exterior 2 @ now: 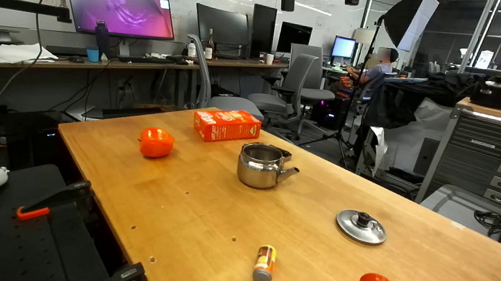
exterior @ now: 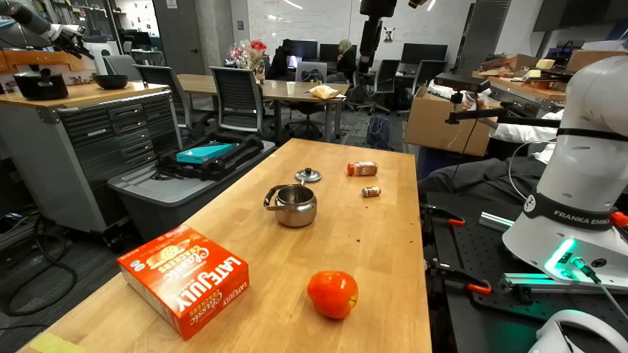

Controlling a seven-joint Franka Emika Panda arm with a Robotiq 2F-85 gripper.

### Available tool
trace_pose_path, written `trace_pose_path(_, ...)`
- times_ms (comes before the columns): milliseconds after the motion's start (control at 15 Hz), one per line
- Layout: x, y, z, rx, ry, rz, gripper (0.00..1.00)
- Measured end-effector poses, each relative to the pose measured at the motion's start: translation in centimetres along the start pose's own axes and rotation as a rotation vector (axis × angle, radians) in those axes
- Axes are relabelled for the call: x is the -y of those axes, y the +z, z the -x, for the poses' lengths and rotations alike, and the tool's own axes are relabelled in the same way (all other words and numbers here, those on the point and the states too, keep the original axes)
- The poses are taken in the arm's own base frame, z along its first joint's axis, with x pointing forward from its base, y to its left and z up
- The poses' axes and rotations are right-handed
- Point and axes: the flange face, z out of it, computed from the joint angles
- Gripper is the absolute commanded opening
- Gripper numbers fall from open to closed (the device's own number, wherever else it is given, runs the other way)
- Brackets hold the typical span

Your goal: Place the silver lid on the silver kettle

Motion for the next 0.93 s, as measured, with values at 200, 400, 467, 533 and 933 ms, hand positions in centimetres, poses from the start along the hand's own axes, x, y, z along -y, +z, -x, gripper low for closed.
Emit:
trace_pose_path(200, 0.3, 1.2, -2.0, -0.009, 0.012, -0.001, 1.00)
trace_pose_path(400, 0.2, 2.2, -4.0, -0.008, 0.025, -0.010, 1.00)
trace_pose_path(467, 0.1, 2.5, -4.6, -0.004, 0.030, -0.011, 1.00)
trace_pose_path(533, 0.0, 2.9, -5.3, -0.001, 0.035, -0.013, 1.00)
trace_pose_path(933, -0.9, 4.7, -9.4, -0.013, 0.083, -0.017, 1.00)
